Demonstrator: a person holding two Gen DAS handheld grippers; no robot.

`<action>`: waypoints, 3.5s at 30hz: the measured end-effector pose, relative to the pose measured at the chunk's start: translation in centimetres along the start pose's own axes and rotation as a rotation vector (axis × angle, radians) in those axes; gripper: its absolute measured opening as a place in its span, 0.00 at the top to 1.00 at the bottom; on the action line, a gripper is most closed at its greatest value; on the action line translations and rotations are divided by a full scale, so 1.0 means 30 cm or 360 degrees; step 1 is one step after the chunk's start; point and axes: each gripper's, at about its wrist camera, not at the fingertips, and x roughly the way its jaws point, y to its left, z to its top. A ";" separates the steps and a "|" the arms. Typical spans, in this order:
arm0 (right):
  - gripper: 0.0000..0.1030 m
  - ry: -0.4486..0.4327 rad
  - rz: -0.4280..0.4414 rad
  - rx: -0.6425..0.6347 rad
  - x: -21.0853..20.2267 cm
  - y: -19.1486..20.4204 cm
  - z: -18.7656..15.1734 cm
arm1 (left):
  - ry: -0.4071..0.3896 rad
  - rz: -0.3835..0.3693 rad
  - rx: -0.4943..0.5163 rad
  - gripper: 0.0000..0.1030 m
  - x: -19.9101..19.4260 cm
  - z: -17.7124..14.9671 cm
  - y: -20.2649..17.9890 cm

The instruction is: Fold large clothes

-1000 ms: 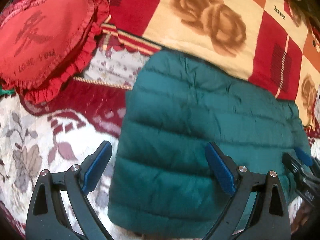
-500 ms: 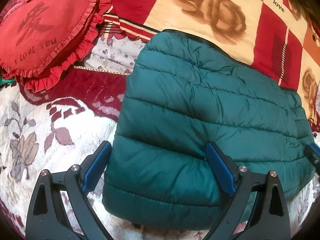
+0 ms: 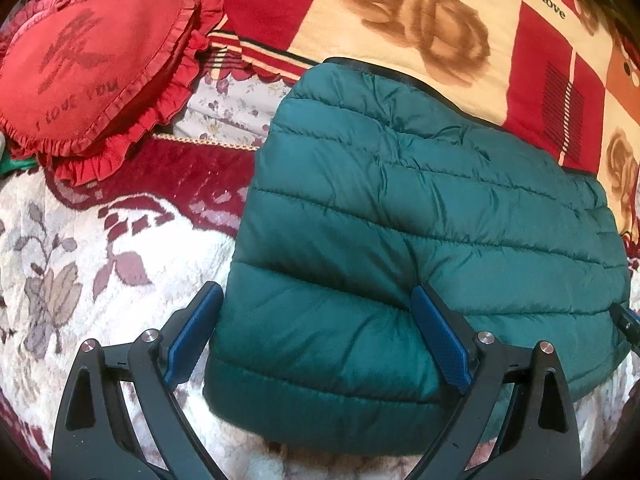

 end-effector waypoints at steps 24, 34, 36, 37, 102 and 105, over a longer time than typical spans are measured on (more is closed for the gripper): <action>0.06 0.0028 0.0475 0.0544 -0.134 -0.138 -0.213 | 0.0141 -0.0223 -0.0272 0.07 -0.107 -0.193 0.092; 0.01 0.0014 0.0546 0.0637 -0.054 -0.132 -0.188 | 0.0133 -0.0363 -0.0426 0.07 -0.054 -0.174 0.118; 0.00 0.0002 0.0561 0.0665 -0.036 -0.130 -0.175 | 0.0143 -0.0390 -0.0465 0.06 -0.039 -0.163 0.120; 0.00 -0.0010 0.0572 0.0689 -0.026 -0.129 -0.166 | 0.0140 -0.0402 -0.0489 0.05 -0.035 -0.159 0.124; 0.31 0.0067 0.0224 0.0465 -0.447 -0.172 -0.461 | -0.0060 -0.0177 -0.0349 0.31 -0.523 -0.450 0.246; 0.31 -0.0001 0.0102 0.0389 -0.504 -0.168 -0.465 | -0.0128 -0.0149 -0.0270 0.31 -0.580 -0.458 0.224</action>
